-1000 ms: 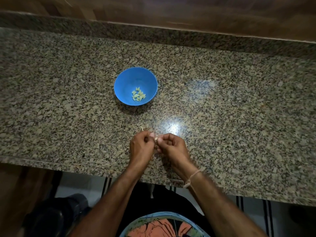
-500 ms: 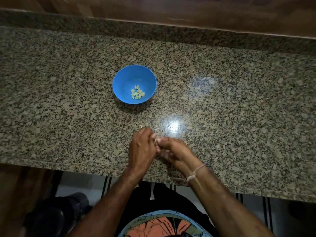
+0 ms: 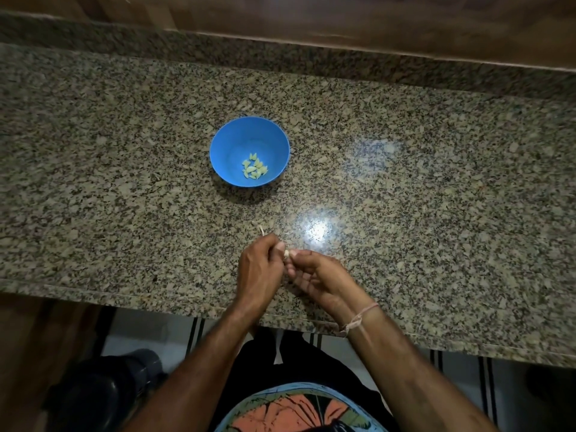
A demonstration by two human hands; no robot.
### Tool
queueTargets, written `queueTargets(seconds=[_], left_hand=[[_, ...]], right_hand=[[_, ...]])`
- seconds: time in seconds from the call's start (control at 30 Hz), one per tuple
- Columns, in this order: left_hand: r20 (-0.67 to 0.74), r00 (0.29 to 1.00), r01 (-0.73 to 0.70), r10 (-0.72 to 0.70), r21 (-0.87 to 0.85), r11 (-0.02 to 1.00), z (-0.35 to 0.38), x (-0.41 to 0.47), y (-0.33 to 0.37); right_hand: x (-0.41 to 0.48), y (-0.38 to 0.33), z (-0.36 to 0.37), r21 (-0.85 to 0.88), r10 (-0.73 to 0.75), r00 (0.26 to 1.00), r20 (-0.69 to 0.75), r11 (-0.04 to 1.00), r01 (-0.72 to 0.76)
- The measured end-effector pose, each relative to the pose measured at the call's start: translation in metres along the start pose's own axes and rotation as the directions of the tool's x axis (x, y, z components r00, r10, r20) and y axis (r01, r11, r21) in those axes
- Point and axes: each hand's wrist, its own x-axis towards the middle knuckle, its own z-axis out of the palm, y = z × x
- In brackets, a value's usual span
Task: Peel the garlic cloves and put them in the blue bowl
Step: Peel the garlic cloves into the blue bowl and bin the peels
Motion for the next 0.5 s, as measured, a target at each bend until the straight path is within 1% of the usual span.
queueTargets(seconds=[0.03,0.07,0.1,0.13,0.17,0.2,0.27,0.3,0.33,0.37,0.4,0.43,0.47,0.5], left_hand=[[0.044,0.995,0.091,-0.086,-0.107,0.99,-0.001,0.002,0.0],[0.121,0.977,0.198,-0.173,-0.245,0.949,-0.002,0.003,0.0],[0.225,0.946,0.306,-0.233,-0.382,0.872,-0.002,0.005,0.0],[0.334,0.904,0.404,-0.266,-0.469,0.785,-0.003,0.006,0.0],[0.408,0.869,0.47,-0.281,-0.503,0.725,-0.002,0.007,-0.002],[0.446,0.846,0.51,-0.293,-0.513,0.69,-0.001,0.007,-0.005],[0.466,0.825,0.55,-0.319,-0.537,0.639,0.002,0.007,-0.008],[0.434,0.844,0.524,-0.316,-0.543,0.656,0.003,0.004,-0.006],[0.348,0.889,0.446,-0.298,-0.505,0.739,0.004,0.0,-0.003],[0.221,0.942,0.324,-0.254,-0.39,0.862,0.004,-0.003,0.0],[0.086,0.983,0.174,-0.16,-0.198,0.965,0.004,-0.004,0.001],[-0.01,0.998,0.062,-0.063,-0.042,0.997,0.005,-0.006,0.002],[-0.055,0.998,0.035,-0.036,-0.015,0.999,0.007,-0.006,0.002],[-0.043,0.996,0.073,-0.076,-0.07,0.995,0.007,-0.006,0.004]], right_hand=[[0.0,0.001,0.0,0.016,-0.011,1.0,-0.001,1.0,0.011],[0.0,0.003,-0.001,-0.004,-0.045,0.999,-0.01,0.999,0.045],[0.001,0.005,-0.002,-0.067,-0.101,0.995,-0.02,0.993,0.099],[0.002,0.007,-0.003,-0.16,-0.176,0.984,-0.021,0.972,0.17],[0.002,0.009,-0.004,-0.245,-0.249,0.969,-0.007,0.94,0.239],[0.001,0.011,-0.005,-0.3,-0.307,0.952,0.012,0.906,0.297],[-0.001,0.013,-0.006,-0.351,-0.393,0.919,0.032,0.856,0.379],[-0.002,0.013,-0.005,-0.372,-0.422,0.906,0.037,0.835,0.405],[-0.003,0.013,-0.005,-0.395,-0.439,0.898,0.037,0.819,0.417],[-0.002,0.014,-0.004,-0.416,-0.443,0.896,0.035,0.809,0.416],[-0.002,0.015,-0.003,-0.423,-0.434,0.901,0.024,0.812,0.402],[-0.001,0.017,-0.002,-0.42,-0.418,0.909,0.008,0.823,0.382],[-0.001,0.017,-0.001,-0.414,-0.407,0.913,-0.009,0.833,0.367],[0.0,0.017,0.0,-0.41,-0.406,0.914,-0.021,0.837,0.362]])
